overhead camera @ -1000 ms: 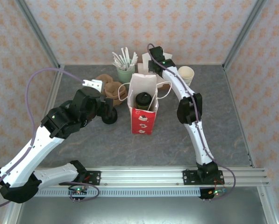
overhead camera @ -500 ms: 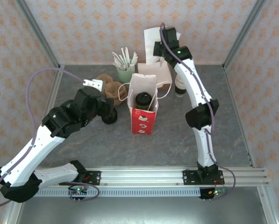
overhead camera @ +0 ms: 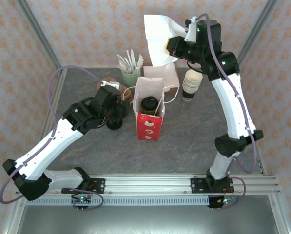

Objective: Pack the takeout coffee

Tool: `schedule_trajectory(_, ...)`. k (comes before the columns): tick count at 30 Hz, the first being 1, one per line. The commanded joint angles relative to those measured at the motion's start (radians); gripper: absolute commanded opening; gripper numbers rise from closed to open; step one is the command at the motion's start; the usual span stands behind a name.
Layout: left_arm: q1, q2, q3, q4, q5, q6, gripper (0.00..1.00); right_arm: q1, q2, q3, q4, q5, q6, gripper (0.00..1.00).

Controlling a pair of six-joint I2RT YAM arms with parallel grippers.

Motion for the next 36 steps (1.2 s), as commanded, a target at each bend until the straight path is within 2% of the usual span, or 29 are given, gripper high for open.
schedule_trajectory(1, 0.008, 0.000, 0.017, 0.064, 0.022, -0.061, 0.73, 0.007, -0.104, -0.148, 0.105, -0.170, 0.169, 0.00)
schedule_trajectory(6, 0.009, 0.005, 0.002, 0.120, 0.074, -0.100, 0.74, 0.027, -0.277, -0.462, 0.341, -0.231, 0.365, 0.00)
schedule_trajectory(9, 0.008, 0.002, -0.005, 0.138, 0.068, -0.108, 0.77, 0.060, -0.327, -0.577, 0.367, -0.227, 0.394, 0.00)
schedule_trajectory(13, 0.014, 0.004, -0.011, 0.141, 0.051, -0.119, 0.78, 0.091, -0.360, -0.733, 0.460, -0.243, 0.485, 0.00)
schedule_trajectory(17, 0.014, 0.014, -0.024, 0.160, 0.066, -0.134, 0.78, 0.131, -0.393, -0.861, 0.534, -0.208, 0.535, 0.00)
schedule_trajectory(27, 0.017, 0.045, -0.025, 0.189, 0.085, -0.140, 0.73, 0.162, -0.391, -0.981, 0.547, -0.162, 0.536, 0.00)
schedule_trajectory(36, 0.017, 0.086, -0.022, 0.210, 0.093, -0.126, 0.70, 0.204, -0.343, -0.977, 0.402, -0.060, 0.439, 0.00)
